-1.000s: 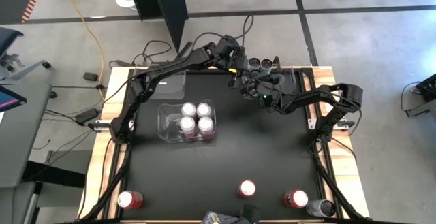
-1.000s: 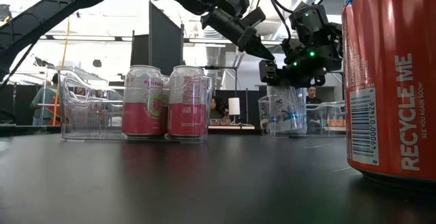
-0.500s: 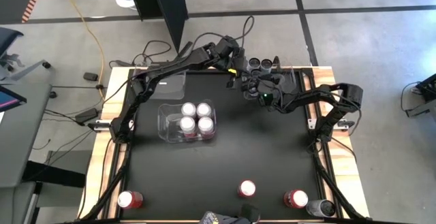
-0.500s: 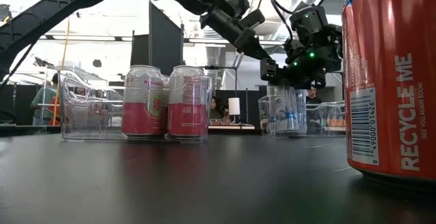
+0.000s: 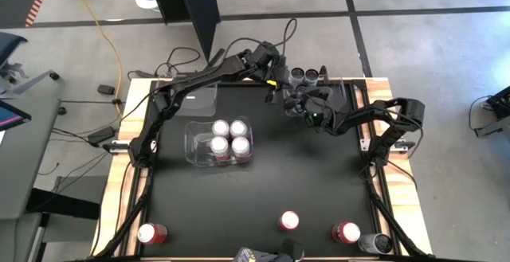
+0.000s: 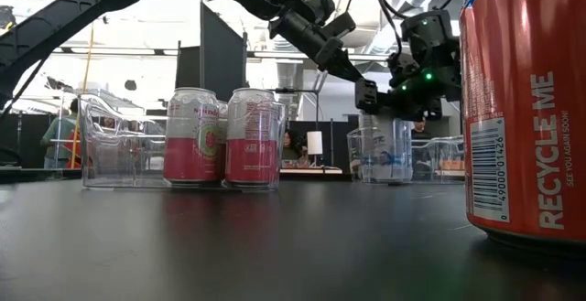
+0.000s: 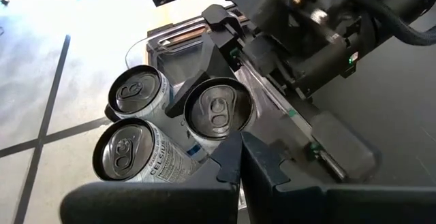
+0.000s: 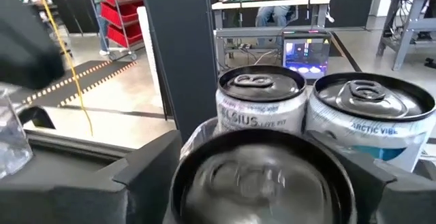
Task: Sort soda cans
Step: Put the right white and blue soda can into the right transparent bin, then put the right orange soda can into the top left transparent bin
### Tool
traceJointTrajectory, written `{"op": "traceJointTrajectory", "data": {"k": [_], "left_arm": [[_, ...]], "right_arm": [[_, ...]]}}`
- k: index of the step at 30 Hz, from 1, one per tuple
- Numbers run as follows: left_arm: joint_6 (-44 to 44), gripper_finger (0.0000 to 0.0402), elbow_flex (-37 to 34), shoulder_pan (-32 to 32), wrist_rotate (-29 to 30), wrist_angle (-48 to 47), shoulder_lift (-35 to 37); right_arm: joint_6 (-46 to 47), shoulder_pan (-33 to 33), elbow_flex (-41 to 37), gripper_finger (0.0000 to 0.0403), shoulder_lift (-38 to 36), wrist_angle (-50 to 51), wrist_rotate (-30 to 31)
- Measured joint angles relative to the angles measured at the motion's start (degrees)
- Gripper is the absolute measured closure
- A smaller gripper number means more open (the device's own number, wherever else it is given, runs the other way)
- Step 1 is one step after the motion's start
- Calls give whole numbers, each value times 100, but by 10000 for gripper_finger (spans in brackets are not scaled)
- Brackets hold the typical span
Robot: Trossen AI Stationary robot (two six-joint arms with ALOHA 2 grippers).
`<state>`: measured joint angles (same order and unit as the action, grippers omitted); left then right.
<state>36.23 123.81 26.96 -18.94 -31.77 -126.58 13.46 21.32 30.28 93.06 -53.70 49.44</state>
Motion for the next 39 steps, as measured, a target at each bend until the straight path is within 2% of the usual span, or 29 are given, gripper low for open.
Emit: {"op": "traceJointTrajectory", "data": {"k": [8, 15, 22, 31, 36, 39], "left_arm": [[-37, 401, 0, 0, 0, 2, 0], [-46, 401, 0, 0, 0, 2, 0], [-64, 401, 0, 2, 0, 20, 0], [-176, 401, 20, 2, -31, 243, 2], [-470, 401, 170, 11, -354, 374, 2], [-576, 401, 368, 11, -568, 460, 2]], "right_arm": [[-424, -68, -2, 36, 0, -313, -2], [-868, -72, -4, 35, -11, -664, 16], [-1400, -70, -4, 35, -15, -978, 318], [-2931, -296, -13, 35, -24, -2037, 793], [-3512, -562, -15, 35, -353, -1989, 931], [-3902, -830, -7, 35, -675, -1899, 785]]}}
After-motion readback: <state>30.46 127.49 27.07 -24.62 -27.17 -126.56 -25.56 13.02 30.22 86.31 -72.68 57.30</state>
